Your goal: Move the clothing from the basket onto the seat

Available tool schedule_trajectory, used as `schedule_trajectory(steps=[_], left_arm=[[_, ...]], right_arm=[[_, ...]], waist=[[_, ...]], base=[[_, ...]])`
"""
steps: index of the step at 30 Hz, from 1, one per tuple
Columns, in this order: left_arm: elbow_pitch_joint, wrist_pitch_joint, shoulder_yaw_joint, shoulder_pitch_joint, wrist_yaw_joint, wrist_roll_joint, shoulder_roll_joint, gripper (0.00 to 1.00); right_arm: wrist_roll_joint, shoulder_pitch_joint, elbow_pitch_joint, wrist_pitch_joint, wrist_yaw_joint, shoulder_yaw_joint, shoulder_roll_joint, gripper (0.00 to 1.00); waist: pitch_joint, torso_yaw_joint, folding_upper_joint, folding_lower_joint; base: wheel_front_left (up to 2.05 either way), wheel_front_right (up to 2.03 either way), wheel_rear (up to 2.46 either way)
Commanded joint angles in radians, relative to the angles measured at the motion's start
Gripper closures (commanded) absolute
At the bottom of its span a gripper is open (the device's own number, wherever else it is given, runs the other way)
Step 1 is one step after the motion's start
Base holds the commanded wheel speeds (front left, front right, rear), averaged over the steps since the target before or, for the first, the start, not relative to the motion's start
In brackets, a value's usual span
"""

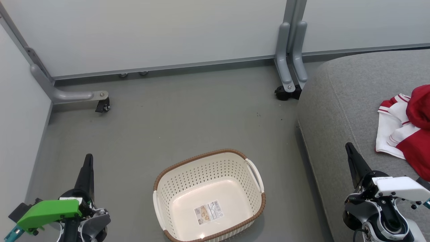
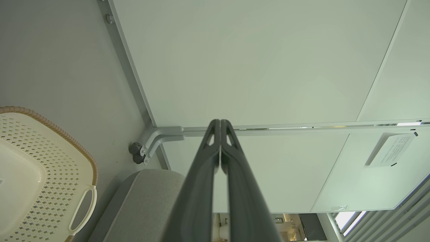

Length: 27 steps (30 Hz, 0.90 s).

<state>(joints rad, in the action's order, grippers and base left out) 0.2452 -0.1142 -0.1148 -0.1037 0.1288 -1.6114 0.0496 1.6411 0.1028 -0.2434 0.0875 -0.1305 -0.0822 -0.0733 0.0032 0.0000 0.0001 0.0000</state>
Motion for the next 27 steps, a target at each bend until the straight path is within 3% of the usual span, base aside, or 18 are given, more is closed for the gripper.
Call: schedule_trajectory(steps=[1,27], left_arm=[[0.001,-0.004,-0.002,-0.011,0.005,-0.002,-0.001,1.00],[0.001,-0.003,-0.002,-0.011,0.005,-0.003,-0.001,1.00]], right_arm=[[-0.005,0.007,-0.002,0.004,0.000,-0.002,0.001,1.00],[-0.013,0.008,-0.003,0.010,0.000,-0.012,0.008,1.00]], waist=[[0.000,0.000,-0.0001,0.0000],[0.000,0.000,-0.0001,0.0000]], base=[[0.00,0.00,0.00],[0.00,0.00,0.00]])
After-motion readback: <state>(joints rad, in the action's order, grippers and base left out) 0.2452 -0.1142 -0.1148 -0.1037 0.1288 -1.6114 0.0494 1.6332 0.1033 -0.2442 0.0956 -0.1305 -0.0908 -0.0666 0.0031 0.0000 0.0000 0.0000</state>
